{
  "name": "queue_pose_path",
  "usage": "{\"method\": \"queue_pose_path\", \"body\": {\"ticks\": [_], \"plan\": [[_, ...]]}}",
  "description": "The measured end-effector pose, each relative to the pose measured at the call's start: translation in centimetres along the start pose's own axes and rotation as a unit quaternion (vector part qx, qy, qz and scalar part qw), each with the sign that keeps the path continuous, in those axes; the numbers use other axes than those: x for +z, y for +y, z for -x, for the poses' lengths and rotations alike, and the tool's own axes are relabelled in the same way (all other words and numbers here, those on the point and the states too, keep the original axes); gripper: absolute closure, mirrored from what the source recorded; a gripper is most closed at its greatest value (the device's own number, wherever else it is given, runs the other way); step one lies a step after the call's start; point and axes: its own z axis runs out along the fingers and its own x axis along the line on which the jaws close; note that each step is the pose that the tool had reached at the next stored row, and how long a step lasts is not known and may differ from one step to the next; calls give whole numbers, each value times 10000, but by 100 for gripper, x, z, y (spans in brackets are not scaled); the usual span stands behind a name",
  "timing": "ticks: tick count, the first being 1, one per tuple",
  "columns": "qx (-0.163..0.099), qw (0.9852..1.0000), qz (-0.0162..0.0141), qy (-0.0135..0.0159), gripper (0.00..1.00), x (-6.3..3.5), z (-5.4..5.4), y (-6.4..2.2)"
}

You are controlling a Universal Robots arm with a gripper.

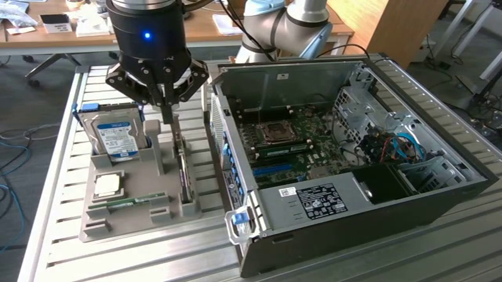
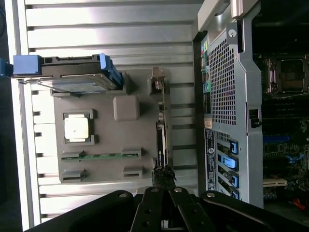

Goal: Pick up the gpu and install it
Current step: 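Pick up the gpu and move the gpu toward the slot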

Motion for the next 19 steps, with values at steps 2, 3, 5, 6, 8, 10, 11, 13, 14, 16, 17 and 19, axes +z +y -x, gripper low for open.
{"method": "queue_pose_path", "body": {"ticks": [2,3,5,6,8,10,11,13,14,16,17,19], "plan": [[0,10000,0,0,89,0,0,0],[0,10000,0,0,89,0,0,0],[0,10000,0,0,89,0,0,0],[0,10000,0,0,89,0,0,0],[0,10000,0,0,89,0,0,0],[0,10000,0,0,89,0,0,0],[0,10000,0,0,83,0,0,0],[0,10000,0,0,77,0,0,0],[0,10000,0,0,71,0,0,0],[0,10000,0,0,59,0,0,0],[0,10000,0,0,59,0,0,0],[0,10000,0,0,53,0,0,0]]}}
